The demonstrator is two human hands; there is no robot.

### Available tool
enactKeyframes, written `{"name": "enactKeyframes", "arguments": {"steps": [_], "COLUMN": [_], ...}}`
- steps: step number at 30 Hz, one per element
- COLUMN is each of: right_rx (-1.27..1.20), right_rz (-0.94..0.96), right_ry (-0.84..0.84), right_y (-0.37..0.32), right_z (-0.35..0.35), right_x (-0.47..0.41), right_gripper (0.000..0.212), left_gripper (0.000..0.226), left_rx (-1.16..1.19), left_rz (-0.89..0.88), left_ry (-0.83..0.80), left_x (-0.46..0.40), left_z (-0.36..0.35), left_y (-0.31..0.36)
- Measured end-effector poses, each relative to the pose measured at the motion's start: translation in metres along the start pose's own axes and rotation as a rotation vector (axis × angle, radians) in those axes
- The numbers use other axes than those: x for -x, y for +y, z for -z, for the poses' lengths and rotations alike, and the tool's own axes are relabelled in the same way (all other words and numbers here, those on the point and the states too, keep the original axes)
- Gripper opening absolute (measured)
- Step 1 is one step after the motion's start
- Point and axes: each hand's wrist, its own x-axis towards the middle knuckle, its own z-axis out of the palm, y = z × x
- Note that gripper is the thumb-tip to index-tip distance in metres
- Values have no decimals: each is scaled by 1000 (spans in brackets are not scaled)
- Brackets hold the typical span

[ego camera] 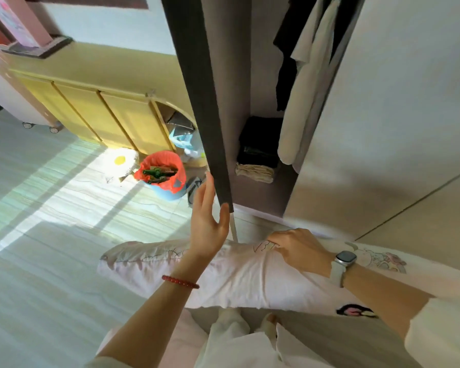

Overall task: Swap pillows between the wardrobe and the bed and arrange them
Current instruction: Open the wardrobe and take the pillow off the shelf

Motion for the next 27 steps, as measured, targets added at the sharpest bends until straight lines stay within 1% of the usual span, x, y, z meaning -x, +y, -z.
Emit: {"name": "enactKeyframes", "arguments": {"steps": [3, 6, 11, 14, 16, 19, 21, 22, 23, 25, 26, 27], "right_rx": [21, 33, 14, 42, 35, 21, 17, 17, 15, 9, 3, -5], "right_rz": [-75, -150, -251, -299, -337, -380, -403, -413, -426, -453, -465, -474], "right_ry": [-20, 6, 80, 145, 186, 235, 266, 279, 287, 295, 299, 304], "right_y": [17, 32, 57, 75, 86, 101, 109, 112, 115, 120, 122, 123], "right_z": [4, 9, 23, 36, 46, 58, 63, 65, 67, 71, 73, 75], "right_x": [16, 31, 50, 54, 54, 50, 46, 44, 42, 38, 36, 34], "right_gripper": [22, 24, 22, 21, 24, 26, 23, 21, 19, 15, 13, 12], "left_gripper": [66, 73, 80, 81, 83, 86, 85, 81, 75, 62, 58, 55], "left_rx": [-25, -22, 37, 15, -12, -44, -124, -194, -282, -494, -607, -727], "left_rz": [-58, -108, -79, -76, -78, -71, -72, -106, -189, -487, -662, -828], "left_ry": [-120, -236, -357, -413, -442, -528, -561, -516, -410, -180, -102, -61], "left_x": [-14, -40, -82, -102, -116, -139, -153, -160, -166, -182, -193, -206], "left_z": [-40, -82, -136, -158, -170, -182, -185, -184, -181, -176, -173, -170], "left_y": [18, 40, 62, 65, 66, 66, 68, 72, 76, 83, 86, 88]}}
